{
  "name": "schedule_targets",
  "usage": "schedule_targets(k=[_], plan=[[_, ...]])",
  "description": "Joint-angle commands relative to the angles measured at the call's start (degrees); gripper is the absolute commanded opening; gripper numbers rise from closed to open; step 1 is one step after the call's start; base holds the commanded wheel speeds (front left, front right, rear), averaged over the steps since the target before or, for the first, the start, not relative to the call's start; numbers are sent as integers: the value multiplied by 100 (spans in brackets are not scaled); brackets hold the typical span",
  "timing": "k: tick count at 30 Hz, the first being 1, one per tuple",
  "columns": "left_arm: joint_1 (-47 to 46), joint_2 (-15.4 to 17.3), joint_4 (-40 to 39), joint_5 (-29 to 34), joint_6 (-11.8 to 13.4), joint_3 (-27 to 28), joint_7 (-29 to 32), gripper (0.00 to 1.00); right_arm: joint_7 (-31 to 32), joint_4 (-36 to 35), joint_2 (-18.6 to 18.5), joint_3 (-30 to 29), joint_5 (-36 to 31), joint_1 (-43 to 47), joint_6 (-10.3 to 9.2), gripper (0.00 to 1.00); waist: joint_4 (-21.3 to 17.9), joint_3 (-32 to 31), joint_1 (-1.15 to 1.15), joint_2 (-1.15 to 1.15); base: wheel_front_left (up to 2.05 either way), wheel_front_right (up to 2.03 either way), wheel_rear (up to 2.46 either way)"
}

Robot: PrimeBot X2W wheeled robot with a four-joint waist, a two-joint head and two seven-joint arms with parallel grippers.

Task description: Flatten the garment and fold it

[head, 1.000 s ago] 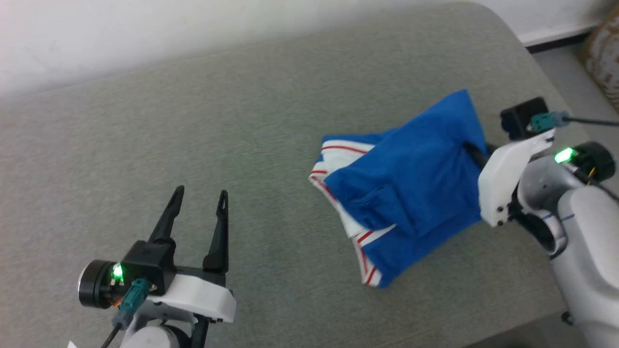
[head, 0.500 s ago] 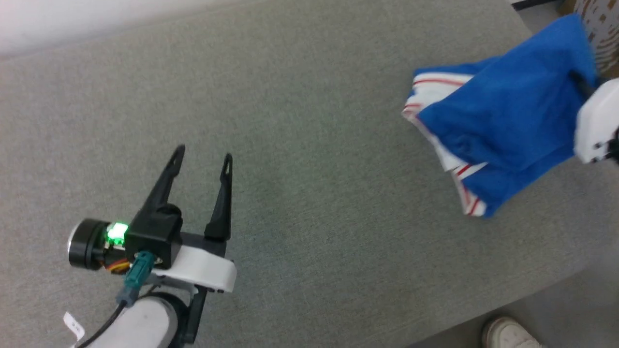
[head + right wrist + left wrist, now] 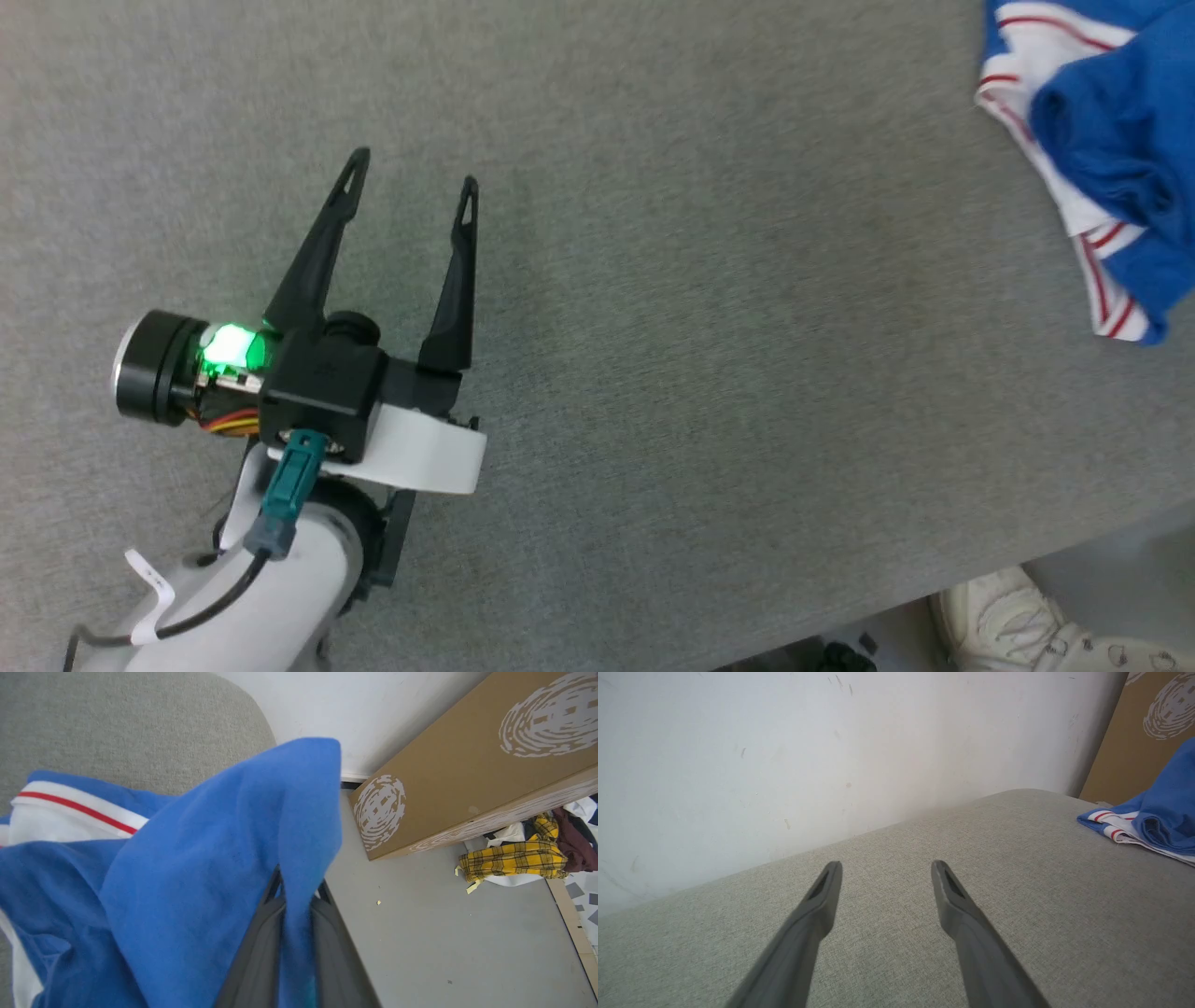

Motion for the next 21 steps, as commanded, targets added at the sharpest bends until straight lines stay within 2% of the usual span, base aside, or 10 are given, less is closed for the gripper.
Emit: schedule_targets(k=[1,6,7,8,9,21], plan=[[-111,-40,-39,70,44,-9,-42,100,-70,118,13,-50,-48,-95,-12,0,163,395,-2,1,0,0,0],[-176,-141,-12,92,137,36,-193,100,-347,630,52,-264,-228,-248,-12,2,207,482,-2,1,0,0,0],[-172,-149,2,86,153,44,-195,100,-409,721,67,-319,-272,-286,-12,22,208,490,-2,1,0,0,0],[-167,-153,14,82,167,51,-199,100,-453,799,86,-334,-325,-318,-12,49,208,495,-2,1,0,0,0],[-160,-159,24,74,185,64,-205,100,-489,878,105,-360,-365,-351,-12,100,206,498,-2,1,0,0,0],[52,-224,226,-54,313,147,-519,100,-934,1397,234,-556,-558,-449,-12,100,291,33,-2,1,0,0,0]])
